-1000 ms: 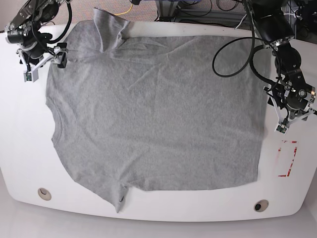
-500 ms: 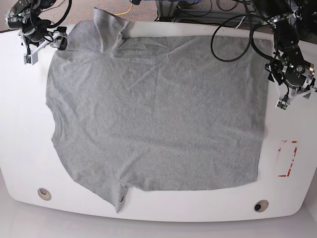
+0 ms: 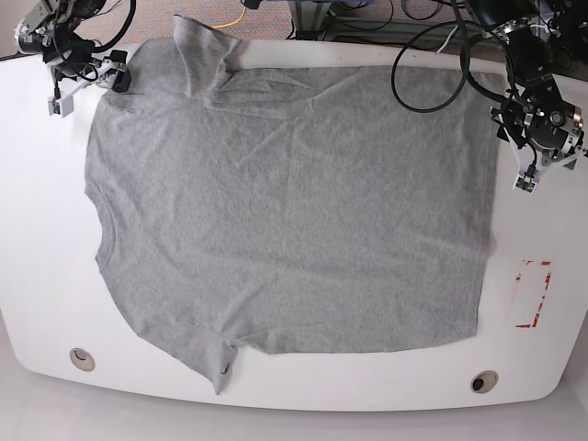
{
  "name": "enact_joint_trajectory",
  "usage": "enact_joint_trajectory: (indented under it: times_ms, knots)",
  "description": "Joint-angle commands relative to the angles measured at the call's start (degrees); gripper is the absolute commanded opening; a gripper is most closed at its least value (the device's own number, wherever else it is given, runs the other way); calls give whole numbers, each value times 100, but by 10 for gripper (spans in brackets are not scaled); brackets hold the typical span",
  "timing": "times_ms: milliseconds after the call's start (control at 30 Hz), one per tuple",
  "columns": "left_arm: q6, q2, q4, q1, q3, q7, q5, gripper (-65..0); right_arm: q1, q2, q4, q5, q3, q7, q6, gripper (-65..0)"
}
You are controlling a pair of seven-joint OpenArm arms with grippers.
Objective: Layout the t-shirt on the table in an organized manner, then fold the t-shirt properly
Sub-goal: 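Grasp the shoulder corners of the shirt with both grippers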
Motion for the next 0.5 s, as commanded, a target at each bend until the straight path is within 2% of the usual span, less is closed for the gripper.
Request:
enact_joint_trajectory:
  times_ms: [0,200,467]
  knots:
    - [-6,-63,111,-68,-28,-16,41,-267,-37,9,-27,-10,-274,-117,-7,-149]
    - [-6,-63,111,-68,-28,-16,41,-267,-46,-88,-27,-1,-581,-126,-7,-151]
    - [-6,-63,111,-68,-28,-16,41,-267,-55,-272,-27,-1,-678,-161,-7,-152]
